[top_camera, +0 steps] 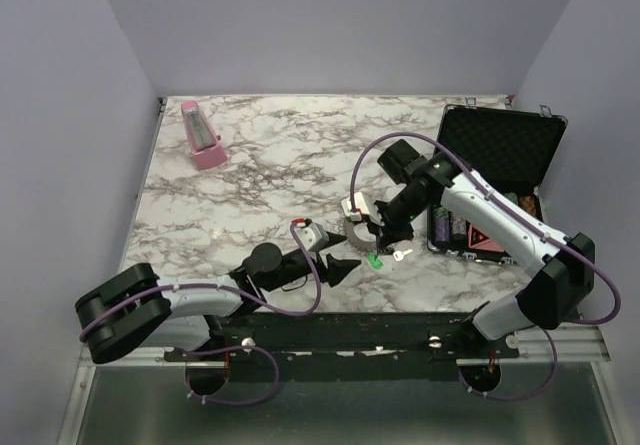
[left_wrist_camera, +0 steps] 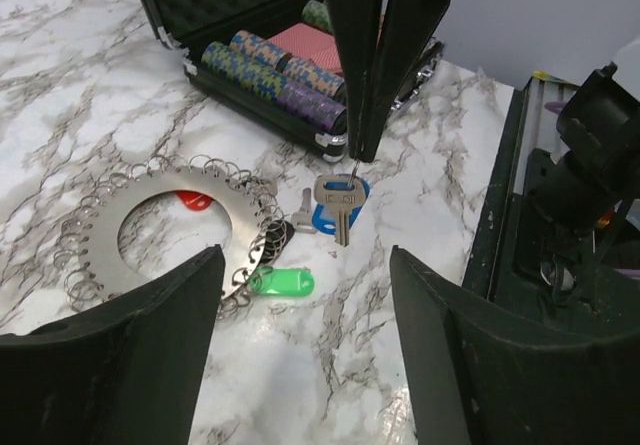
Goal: Put the keys on the keyring
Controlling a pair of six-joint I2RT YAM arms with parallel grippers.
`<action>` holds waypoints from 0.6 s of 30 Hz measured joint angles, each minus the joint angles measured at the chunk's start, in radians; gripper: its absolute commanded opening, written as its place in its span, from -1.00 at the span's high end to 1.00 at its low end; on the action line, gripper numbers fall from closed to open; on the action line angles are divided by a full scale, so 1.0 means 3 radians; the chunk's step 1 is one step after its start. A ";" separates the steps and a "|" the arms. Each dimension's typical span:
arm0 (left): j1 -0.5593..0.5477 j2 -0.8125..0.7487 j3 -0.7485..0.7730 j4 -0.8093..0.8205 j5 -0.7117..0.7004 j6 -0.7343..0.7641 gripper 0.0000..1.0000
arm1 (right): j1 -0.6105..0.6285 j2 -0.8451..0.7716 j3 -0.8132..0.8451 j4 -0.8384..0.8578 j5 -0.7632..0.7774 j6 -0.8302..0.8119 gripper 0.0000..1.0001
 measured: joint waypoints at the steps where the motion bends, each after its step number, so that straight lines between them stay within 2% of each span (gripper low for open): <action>1: 0.0000 0.0076 0.0003 0.0128 0.0038 -0.0014 -0.34 | 0.0001 0.0000 0.0000 -0.0001 0.0000 0.0008 0.99; 8: 0.0003 0.0450 0.0126 0.0664 0.0282 -0.0071 -0.04 | 0.0014 0.0018 0.0000 -0.0001 -0.0006 0.0043 0.99; 18: 0.0003 0.0727 0.0217 0.0930 0.0478 -0.0081 0.14 | 0.0025 0.0047 0.0000 -0.0001 -0.0033 0.0045 0.99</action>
